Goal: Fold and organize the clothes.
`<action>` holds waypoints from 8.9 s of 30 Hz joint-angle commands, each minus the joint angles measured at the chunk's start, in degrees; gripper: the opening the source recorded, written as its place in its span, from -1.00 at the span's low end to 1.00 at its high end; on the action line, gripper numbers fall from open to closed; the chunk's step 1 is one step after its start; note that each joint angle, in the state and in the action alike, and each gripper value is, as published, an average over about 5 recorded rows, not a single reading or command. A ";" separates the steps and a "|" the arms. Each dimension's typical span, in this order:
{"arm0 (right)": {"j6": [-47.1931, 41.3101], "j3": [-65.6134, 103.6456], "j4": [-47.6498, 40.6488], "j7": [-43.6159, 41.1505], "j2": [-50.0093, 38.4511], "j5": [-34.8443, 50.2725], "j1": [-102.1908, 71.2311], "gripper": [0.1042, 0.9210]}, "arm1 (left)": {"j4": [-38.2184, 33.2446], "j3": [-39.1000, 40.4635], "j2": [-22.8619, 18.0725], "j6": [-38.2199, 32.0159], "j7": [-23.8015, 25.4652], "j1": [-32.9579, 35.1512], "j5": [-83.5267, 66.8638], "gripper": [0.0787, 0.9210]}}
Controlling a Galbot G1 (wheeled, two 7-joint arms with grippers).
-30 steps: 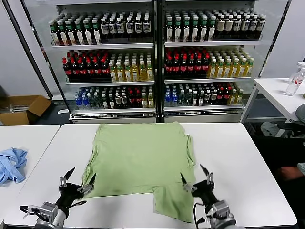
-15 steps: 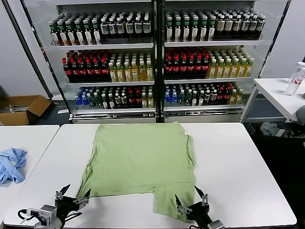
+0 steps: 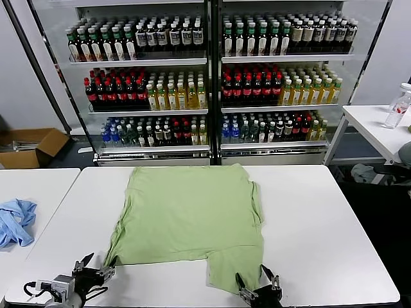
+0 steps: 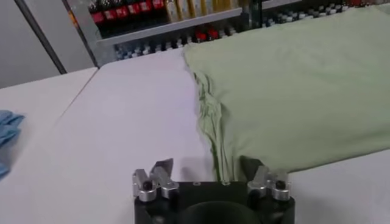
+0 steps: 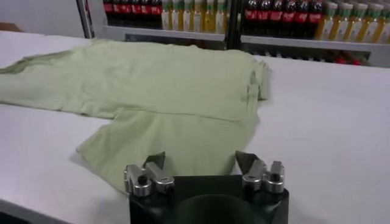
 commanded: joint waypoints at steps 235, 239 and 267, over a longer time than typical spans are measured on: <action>-6.54 -2.13 -65.91 -8.41 24.47 -0.45 67.38 0.35 | 39.40 22.30 7.87 1.15 9.35 -48.16 -8.94 0.33; -6.59 -2.12 -65.91 -8.49 24.56 -0.45 67.37 0.07 | 39.26 22.26 7.80 1.11 9.71 -47.64 -8.77 0.06; -12.11 2.33 -8.26 -4.00 5.91 9.43 32.97 -1.00 | 14.76 8.35 14.14 -7.00 7.74 -20.47 -19.47 -0.99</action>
